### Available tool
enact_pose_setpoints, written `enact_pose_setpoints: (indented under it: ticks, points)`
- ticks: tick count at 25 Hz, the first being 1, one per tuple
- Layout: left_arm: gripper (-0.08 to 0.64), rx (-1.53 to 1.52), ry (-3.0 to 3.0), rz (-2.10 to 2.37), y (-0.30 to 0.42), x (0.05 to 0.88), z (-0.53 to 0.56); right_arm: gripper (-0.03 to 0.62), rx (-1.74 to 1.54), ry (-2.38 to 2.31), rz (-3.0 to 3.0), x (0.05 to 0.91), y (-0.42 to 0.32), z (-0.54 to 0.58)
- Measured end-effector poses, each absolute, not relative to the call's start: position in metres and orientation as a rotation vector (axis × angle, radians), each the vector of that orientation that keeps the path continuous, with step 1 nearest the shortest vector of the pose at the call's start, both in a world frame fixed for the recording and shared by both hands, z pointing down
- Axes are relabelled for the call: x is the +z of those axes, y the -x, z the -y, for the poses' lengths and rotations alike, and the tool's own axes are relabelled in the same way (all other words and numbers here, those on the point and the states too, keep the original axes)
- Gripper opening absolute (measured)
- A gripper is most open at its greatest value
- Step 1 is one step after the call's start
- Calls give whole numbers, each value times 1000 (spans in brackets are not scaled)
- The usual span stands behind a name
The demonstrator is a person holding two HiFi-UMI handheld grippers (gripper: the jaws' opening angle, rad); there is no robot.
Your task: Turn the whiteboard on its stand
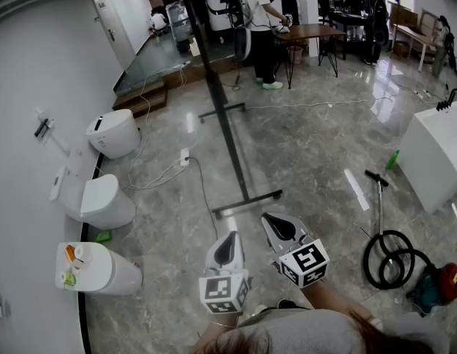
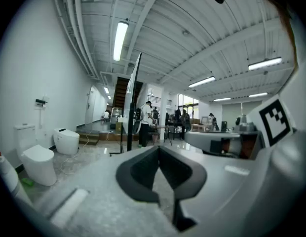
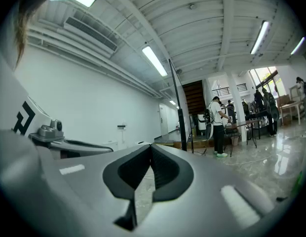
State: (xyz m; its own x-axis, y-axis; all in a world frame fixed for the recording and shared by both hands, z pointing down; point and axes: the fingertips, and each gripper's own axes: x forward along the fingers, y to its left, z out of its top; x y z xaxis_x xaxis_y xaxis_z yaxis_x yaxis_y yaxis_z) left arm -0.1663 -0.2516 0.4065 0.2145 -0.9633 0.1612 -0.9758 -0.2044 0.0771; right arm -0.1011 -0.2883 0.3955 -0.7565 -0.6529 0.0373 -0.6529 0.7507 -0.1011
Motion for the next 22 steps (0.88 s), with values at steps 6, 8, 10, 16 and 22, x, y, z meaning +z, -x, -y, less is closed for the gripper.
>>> enact_pose_setpoints:
  ticks: [6, 8, 10, 16, 22]
  points:
    - [-2, 94, -2313, 1853, 167, 412, 253, 5, -236, 1064, -2952, 407, 110, 285]
    - [-2, 69, -2323, 1847, 166, 410, 254, 5, -230, 1063, -2953, 406, 110, 286]
    - [-2, 70, -2333, 1839, 163, 410, 255, 5, -230, 1064, -2954, 407, 108, 286]
    - [-2, 72, -2330, 1817, 158, 416, 252, 5, -245, 1062, -2952, 411, 105, 283]
    - [-2, 50, -2329, 1826, 156, 416, 254, 5, -275, 1036, -2909, 410, 102, 286]
